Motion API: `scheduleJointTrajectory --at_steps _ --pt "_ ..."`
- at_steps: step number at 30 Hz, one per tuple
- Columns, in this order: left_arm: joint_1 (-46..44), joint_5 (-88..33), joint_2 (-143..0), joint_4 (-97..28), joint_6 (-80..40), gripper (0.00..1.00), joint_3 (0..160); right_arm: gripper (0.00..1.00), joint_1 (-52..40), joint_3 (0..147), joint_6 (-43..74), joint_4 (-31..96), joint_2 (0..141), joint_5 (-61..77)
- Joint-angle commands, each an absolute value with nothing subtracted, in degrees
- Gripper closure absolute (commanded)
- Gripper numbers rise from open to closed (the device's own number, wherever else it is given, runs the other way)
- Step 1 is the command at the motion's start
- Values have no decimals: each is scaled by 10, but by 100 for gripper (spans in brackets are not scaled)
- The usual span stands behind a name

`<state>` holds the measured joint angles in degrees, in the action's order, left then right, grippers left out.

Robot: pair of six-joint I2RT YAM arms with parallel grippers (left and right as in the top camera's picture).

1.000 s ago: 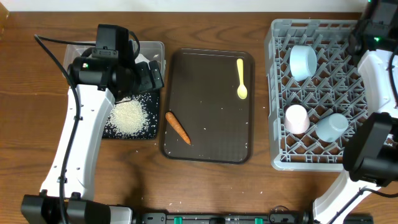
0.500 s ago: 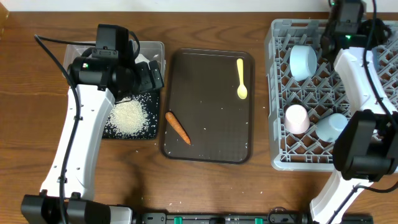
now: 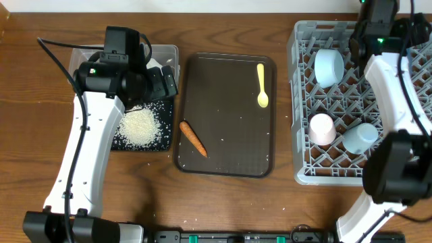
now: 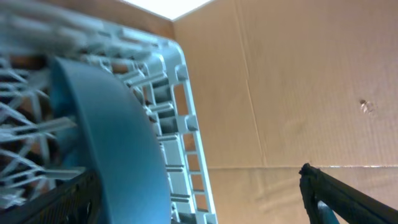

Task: Sort waste into correct bins and load items into the dishwasher rack
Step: 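Lift the blue plate and stand it in the dish rack, then grasp the yellow spoon on the dark tray with the right gripper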

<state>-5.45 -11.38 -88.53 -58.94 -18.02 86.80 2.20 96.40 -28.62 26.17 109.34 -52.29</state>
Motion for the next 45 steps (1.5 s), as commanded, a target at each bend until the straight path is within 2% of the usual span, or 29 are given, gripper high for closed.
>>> scheduleJointTrajectory --at_steps 1,9,13,23,28,31,33,37,41,45 --pt "-54 -107 -891 -591 -179 4 865 1 -11 966 -215 289 1017 -450" --pt "-54 -107 -891 -591 -179 4 865 1 -79 966 -77 398 959 -83" --pt "-54 -107 -891 -591 -179 4 865 8 -93 966 -8 396 964 18" --pt "-54 -107 -891 -591 -179 4 865 21 -134 966 41 408 1009 19" --pt "-54 -107 -891 -591 -179 4 865 22 -166 966 90 412 1054 15" --pt "-54 -107 -891 -591 -179 4 865 26 -185 966 122 412 1084 13" --pt "-54 -107 -891 -591 -179 4 865 29 -198 966 148 411 1103 -12" --pt "-54 -107 -891 -591 -179 4 865 28 -224 966 195 396 1140 -119" --pt "-54 -107 -891 -591 -179 4 865 30 -243 966 211 380 1177 -128" --pt "-54 -107 -891 -591 -179 4 865 36 -247 966 227 376 1217 -135"
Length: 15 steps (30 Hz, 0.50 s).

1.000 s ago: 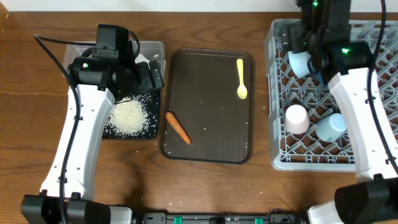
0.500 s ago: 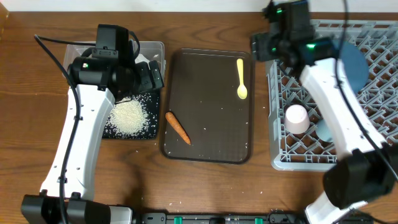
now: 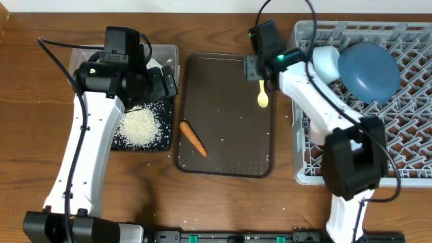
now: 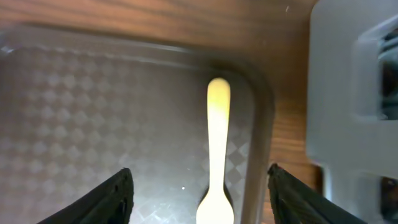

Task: Sort waste into correct bins and load items into the dishwasher rack
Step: 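Grasp the yellow spoon on the dark tray with the right gripper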

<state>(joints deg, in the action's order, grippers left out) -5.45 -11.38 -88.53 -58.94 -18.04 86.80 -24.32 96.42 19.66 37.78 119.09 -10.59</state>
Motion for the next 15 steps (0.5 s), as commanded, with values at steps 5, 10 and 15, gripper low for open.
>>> scheduleJointTrajectory --at_steps 5,10,15 --pt "-54 -107 -891 -591 -179 4 865 40 -247 966 227 372 1261 -137" --pt "-54 -107 -891 -591 -179 4 865 44 -247 966 227 360 1285 -135" --pt "-54 -107 -891 -591 -179 4 865 55 -247 966 227 367 1286 -119"
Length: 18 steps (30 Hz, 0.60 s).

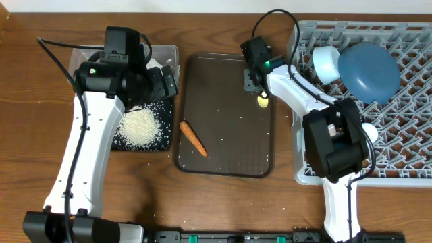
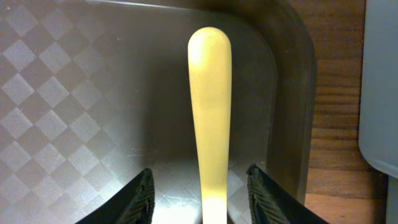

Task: Sort waste into correct bins and load items into the dishwasher rack
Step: 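Grasp the yellow spoon on the dark tray with the right gripper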

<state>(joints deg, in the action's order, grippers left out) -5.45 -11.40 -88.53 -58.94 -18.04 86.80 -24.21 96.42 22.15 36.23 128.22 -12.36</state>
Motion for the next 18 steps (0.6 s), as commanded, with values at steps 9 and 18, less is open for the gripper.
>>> scheduleJointTrajectory --at_steps 9,18 --pt "-54 -107 -891 -591 -179 4 865 65 -236 966 232 385 1296 -94" --pt "-54 -107 -891 -591 -179 4 865 84 -213 966 223 410 1303 -21"
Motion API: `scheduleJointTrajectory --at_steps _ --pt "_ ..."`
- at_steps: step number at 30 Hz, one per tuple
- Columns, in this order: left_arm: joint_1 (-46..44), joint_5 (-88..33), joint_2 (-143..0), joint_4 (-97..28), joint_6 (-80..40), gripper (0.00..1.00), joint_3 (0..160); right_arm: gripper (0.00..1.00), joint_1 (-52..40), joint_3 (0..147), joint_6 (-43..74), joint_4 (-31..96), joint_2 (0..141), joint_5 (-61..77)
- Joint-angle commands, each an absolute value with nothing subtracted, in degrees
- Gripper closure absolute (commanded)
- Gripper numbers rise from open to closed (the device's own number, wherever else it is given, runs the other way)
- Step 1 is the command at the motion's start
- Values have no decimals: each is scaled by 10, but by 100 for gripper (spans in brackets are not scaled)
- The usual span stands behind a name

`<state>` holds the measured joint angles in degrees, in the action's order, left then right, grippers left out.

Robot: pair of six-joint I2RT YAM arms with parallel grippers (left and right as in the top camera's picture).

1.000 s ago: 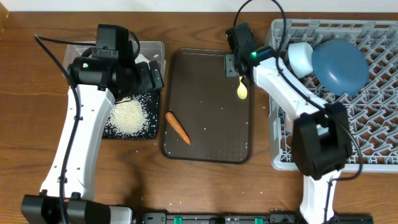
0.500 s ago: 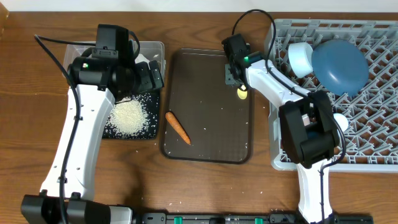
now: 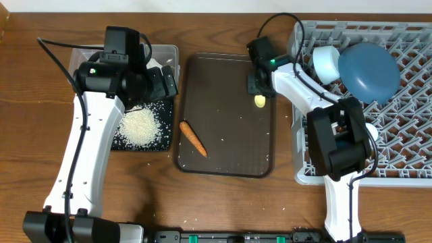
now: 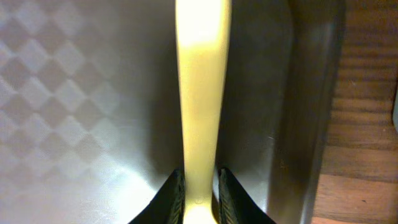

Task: Sort waste into correct bins and load items into the dishwasher rack
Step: 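Grasp the yellow spoon on the dark tray with the right gripper, then carry the spoon right and place it upright in the rack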

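Note:
A yellow spoon lies on the dark tray near its far right corner; only its bowl end shows in the overhead view. My right gripper is down on the tray, shut on the spoon's handle, with both fingers pressed against its sides. An orange carrot lies at the tray's left side. My left gripper hangs over the rice container at the left; its jaws cannot be made out.
The grey dishwasher rack stands at the right and holds a blue bowl and a white cup. A clear container and a pile of rice on a black mat lie under the left arm.
The right gripper's fingers stood apart on either side of the spoon handle; now they are closed against it, further down the handle. The left arm, carrot and rack are unchanged.
First the right gripper was open at the rack beside the blue bowl. Then the bowl sat in the rack and the gripper hovered open over the spoon on the tray. It then stood lower astride the handle, and now grips it.

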<state>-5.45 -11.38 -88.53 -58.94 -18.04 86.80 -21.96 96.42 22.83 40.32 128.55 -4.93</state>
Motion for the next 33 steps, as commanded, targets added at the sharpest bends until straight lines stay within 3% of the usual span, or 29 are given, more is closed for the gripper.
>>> scheduleJointTrajectory --at_steps 1,5,10,18,26,33 --pt "-54 -107 -891 -591 -179 4 865 84 -212 966 215 416 1305 -17" --pt "-54 -107 -891 -591 -179 4 865 84 -212 966 194 438 1305 -17" --pt "-54 -107 -891 -591 -179 4 865 99 -214 966 179 463 1304 -15" --pt "-54 -107 -891 -591 -179 4 865 99 -214 983 156 469 1252 18" --pt "-54 -107 -891 -591 -179 4 865 99 -208 1006 145 515 1110 19" --pt "-54 -107 -891 -591 -179 4 865 99 -140 1006 147 608 1004 -5"
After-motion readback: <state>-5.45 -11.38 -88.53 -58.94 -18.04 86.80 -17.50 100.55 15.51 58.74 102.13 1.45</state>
